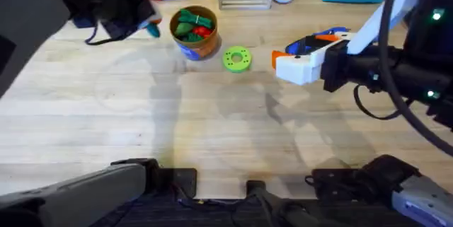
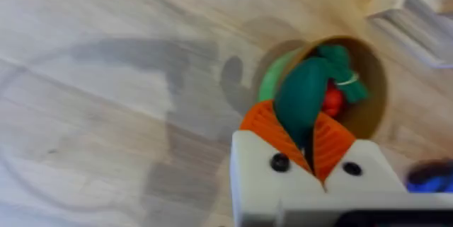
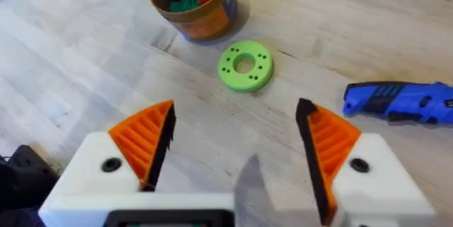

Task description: Pick up the gripper from the table and insert it into the empty holder that is missing its gripper. Then pick up a screw, insert it into the mounting hole, and use the screwdriver to tighten it. Finally, clean up the table by picking up the vegetable and placing it into the bucket.

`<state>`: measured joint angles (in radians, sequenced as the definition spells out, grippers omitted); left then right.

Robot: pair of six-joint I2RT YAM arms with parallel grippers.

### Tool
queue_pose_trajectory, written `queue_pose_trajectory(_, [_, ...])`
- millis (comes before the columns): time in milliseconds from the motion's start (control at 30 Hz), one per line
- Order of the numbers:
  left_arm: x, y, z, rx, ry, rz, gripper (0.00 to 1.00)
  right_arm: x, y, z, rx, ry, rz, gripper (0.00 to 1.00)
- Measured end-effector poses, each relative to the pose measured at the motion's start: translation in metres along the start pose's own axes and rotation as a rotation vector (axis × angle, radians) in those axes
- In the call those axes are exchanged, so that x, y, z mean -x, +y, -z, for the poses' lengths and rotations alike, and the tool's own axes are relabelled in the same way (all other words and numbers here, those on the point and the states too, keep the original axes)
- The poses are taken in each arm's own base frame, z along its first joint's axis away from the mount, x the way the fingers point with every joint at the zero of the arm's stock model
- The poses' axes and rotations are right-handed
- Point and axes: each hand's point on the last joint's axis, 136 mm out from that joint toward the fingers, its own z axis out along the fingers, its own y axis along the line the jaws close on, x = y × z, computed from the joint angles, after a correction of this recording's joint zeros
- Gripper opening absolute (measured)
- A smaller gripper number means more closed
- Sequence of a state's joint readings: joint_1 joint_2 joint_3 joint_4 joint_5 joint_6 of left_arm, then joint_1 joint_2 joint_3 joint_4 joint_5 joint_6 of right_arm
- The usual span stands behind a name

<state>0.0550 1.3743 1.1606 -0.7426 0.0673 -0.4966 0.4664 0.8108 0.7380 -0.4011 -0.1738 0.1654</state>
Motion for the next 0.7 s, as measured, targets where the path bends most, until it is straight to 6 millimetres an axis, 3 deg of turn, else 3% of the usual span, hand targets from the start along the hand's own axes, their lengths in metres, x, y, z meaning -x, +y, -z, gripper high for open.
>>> queue_pose_trajectory(167, [-0.012,-0.031,-0.010,-0.050,0.021,0.013,0.039,0.000,0.000,0.000,0.000,0.001,0.000,0.992])
queue_pose_trajectory(233, [-0.019,-0.039,-0.018,-0.058,0.045,0.009,0.133,0.000,0.000,0.000,0.000,0.001,0.000,0.991])
queue_pose_trajectory(300, [-0.026,-0.043,-0.027,-0.057,0.072,0.008,0.313,0.000,0.000,0.000,0.000,0.001,0.000,0.991])
queue_pose_trajectory(433, [-0.029,-0.044,-0.042,-0.050,0.094,0.016,0.901,0.000,0.000,0.000,0.000,0.002,0.000,0.991])
queue_pose_trajectory(467, [-0.031,-0.043,-0.045,-0.044,0.101,0.023,0.969,-0.001,0.000,0.000,0.000,0.002,0.000,0.991])
queue_pose_trajectory(600, [-0.037,-0.042,-0.054,-0.044,0.137,0.027,0.992,-0.004,-0.001,0.000,-0.007,0.016,-0.003,0.991])
queue_pose_trajectory(700, [-0.036,-0.053,-0.053,-0.102,0.143,0.027,0.993,-0.015,-0.004,0.001,-0.019,0.062,-0.013,0.991])
